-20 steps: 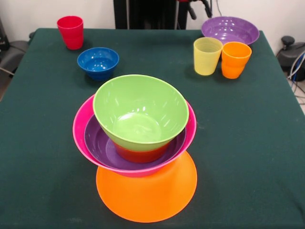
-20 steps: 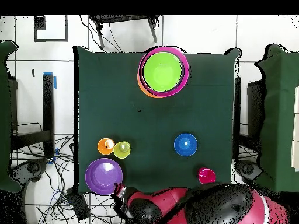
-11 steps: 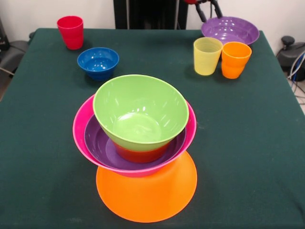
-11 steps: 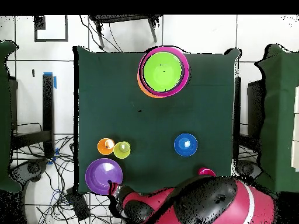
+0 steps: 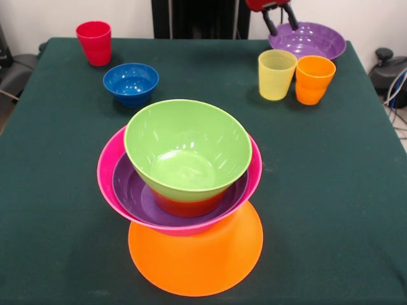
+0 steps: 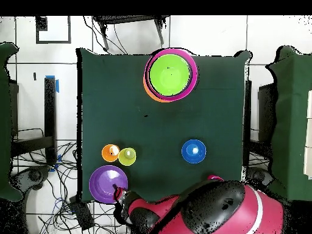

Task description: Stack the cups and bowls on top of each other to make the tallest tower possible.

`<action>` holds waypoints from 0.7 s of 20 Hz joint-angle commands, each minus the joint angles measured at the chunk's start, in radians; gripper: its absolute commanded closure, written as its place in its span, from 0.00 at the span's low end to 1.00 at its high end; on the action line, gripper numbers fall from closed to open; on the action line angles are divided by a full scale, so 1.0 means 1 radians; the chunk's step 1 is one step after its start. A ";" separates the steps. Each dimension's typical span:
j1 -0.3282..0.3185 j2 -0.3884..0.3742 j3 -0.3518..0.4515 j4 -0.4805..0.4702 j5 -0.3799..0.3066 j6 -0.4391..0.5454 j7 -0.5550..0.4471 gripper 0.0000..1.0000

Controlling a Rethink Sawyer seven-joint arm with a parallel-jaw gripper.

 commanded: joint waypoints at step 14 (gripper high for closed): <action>-0.065 -0.078 0.084 -0.085 0.014 0.128 0.061 0.00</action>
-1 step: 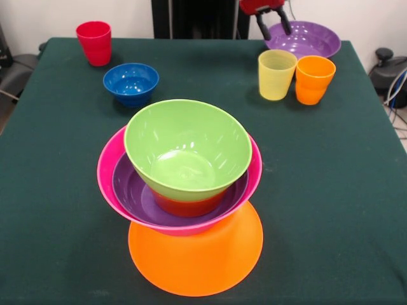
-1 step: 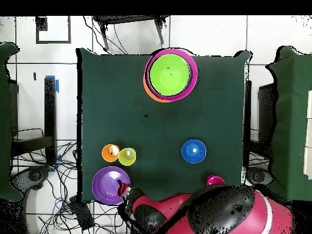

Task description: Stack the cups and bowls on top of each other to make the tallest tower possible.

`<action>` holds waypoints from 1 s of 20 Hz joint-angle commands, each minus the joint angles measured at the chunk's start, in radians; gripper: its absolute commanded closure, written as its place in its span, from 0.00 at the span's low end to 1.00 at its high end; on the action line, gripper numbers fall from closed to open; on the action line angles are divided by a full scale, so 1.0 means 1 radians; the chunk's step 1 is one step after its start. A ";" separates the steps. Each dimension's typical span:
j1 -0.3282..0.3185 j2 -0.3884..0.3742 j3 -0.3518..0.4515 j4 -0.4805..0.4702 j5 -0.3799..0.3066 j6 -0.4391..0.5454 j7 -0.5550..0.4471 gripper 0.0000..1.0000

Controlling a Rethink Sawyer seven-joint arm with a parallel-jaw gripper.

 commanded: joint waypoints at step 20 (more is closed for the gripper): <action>-0.068 -0.034 0.096 -0.049 -0.021 0.200 0.032 0.00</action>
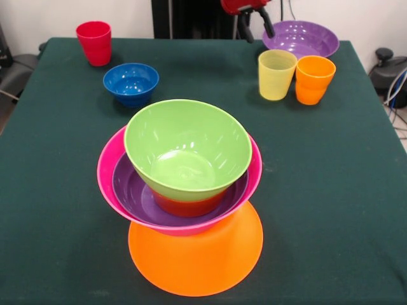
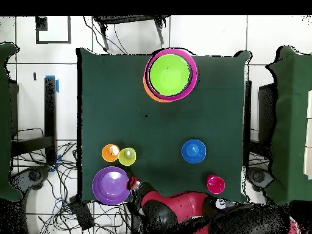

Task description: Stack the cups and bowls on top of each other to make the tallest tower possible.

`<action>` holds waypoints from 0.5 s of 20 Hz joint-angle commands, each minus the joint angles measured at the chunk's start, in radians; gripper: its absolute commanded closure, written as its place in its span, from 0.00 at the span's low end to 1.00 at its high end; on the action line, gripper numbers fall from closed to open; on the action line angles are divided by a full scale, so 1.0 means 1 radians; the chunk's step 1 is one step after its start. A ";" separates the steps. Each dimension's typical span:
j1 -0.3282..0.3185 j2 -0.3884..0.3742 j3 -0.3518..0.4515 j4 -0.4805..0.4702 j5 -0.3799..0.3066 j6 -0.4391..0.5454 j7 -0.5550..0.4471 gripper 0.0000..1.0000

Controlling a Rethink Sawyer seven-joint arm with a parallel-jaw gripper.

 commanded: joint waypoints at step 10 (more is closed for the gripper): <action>0.065 0.159 -0.053 -0.061 -0.076 0.028 0.035 0.00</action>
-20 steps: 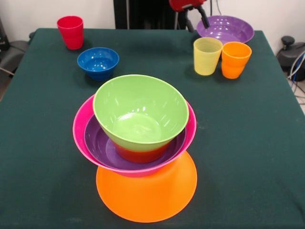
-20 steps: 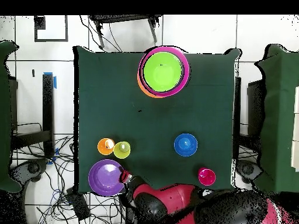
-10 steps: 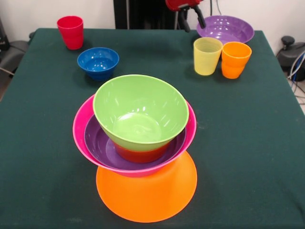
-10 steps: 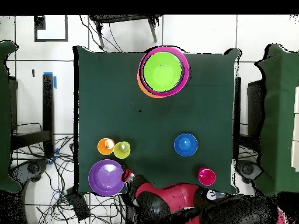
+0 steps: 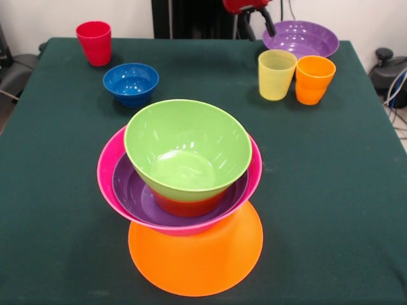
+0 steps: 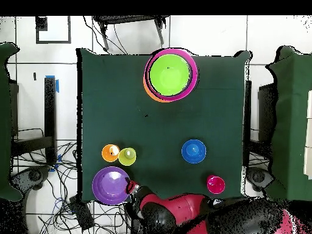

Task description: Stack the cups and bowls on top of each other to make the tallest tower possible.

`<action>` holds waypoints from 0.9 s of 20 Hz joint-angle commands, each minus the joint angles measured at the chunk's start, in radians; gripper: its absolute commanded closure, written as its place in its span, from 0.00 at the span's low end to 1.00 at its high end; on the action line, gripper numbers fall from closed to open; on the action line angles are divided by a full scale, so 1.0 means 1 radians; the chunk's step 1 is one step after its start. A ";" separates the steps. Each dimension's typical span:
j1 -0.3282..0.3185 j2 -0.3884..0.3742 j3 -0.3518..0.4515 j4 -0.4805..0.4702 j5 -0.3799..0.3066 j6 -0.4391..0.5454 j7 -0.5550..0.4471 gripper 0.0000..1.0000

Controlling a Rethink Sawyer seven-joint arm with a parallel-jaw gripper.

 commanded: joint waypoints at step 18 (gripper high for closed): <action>0.121 0.266 -0.150 -0.207 -0.108 -0.188 0.028 0.00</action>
